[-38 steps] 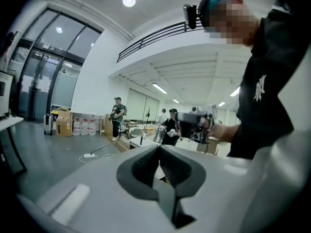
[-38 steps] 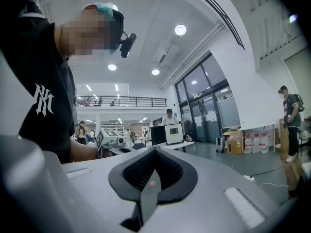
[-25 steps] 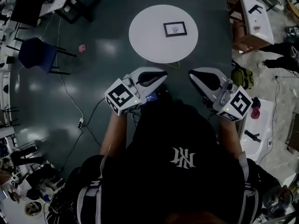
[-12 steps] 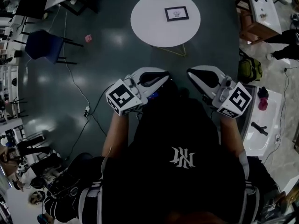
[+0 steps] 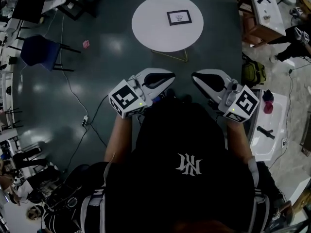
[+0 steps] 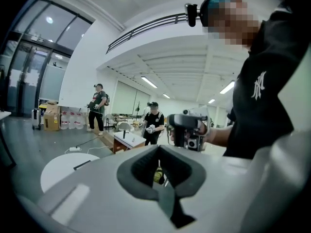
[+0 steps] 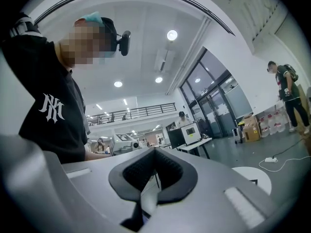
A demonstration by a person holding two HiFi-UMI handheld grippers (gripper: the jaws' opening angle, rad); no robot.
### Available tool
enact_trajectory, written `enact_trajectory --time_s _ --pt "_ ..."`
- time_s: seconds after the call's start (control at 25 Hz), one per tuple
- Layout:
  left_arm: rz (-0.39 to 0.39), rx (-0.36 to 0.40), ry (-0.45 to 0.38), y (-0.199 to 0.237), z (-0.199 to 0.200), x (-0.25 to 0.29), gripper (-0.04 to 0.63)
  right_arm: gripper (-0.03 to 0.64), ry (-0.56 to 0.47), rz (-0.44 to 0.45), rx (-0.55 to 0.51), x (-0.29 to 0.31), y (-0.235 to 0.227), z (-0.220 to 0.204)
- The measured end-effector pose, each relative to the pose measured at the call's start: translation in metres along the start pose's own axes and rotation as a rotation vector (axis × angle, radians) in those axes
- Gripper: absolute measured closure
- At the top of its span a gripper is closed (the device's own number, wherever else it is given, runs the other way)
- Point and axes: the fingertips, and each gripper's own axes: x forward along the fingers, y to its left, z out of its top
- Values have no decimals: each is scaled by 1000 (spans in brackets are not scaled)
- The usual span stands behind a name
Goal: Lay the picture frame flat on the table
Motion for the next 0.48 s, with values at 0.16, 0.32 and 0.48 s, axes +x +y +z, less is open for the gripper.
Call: enact_trajectory --time_s 0.16,0.32,0.48 --pt "8 -37 -17 14 -7 -15 592 617 23 18 8 21 -1 -8" --pt "15 -58 -27 29 -20 -33 592 616 44 -20 60 44 -12 -29" --pt "36 -91 -50 50 -30 -58 592 617 49 -34 99 68 -16 -45"
